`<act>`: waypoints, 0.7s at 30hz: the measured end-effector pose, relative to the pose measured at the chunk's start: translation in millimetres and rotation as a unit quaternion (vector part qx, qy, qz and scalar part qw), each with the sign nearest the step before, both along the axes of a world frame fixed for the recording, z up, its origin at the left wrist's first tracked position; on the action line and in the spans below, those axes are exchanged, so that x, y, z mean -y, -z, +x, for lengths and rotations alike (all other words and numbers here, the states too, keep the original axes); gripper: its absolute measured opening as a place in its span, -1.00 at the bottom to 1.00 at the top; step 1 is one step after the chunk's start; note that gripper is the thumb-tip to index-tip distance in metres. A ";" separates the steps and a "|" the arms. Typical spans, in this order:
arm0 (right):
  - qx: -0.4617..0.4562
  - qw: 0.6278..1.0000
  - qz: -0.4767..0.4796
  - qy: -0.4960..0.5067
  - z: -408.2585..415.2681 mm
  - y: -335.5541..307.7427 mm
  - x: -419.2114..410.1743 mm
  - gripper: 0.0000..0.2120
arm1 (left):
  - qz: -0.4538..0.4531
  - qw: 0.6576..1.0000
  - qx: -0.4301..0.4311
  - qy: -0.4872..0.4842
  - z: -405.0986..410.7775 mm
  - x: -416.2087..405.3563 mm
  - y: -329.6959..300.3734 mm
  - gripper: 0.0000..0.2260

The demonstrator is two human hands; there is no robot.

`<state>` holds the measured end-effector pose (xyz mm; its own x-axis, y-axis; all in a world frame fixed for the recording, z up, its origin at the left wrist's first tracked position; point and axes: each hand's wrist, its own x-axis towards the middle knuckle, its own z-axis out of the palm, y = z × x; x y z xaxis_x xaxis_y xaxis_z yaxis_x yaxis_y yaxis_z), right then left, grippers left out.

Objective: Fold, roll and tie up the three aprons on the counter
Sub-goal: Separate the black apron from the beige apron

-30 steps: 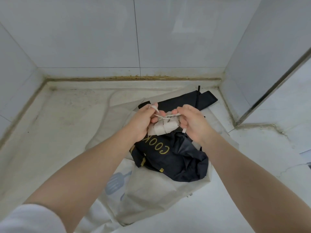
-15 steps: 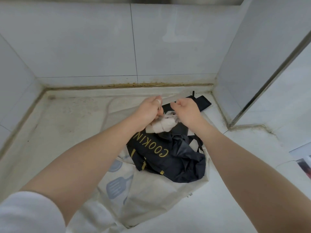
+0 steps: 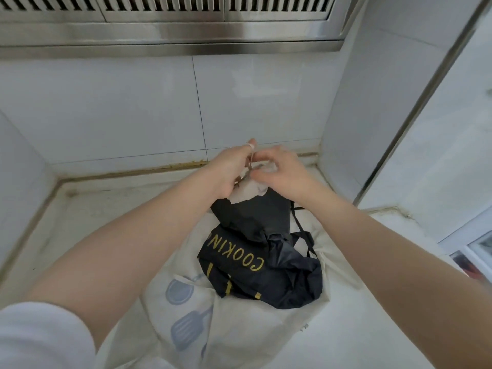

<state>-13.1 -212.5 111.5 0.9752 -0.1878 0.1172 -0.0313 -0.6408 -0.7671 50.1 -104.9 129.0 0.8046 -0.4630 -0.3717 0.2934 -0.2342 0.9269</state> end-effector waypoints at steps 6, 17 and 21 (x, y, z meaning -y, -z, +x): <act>0.086 0.989 0.071 0.093 -11.8 -23.0 4.2 -0.84 | 0.013 0.993 -0.011 0.114 -3.0 15.5 -25.7 -0.72; 0.111 0.872 0.389 0.275 -54.5 -59.6 98.6 -0.77 | -0.053 0.915 0.299 0.266 -50.0 79.6 -21.0 -0.47; 0.129 0.883 0.398 0.211 -82.7 -72.1 148.4 -0.82 | -0.082 0.910 0.358 0.193 -82.2 134.7 -38.3 -0.59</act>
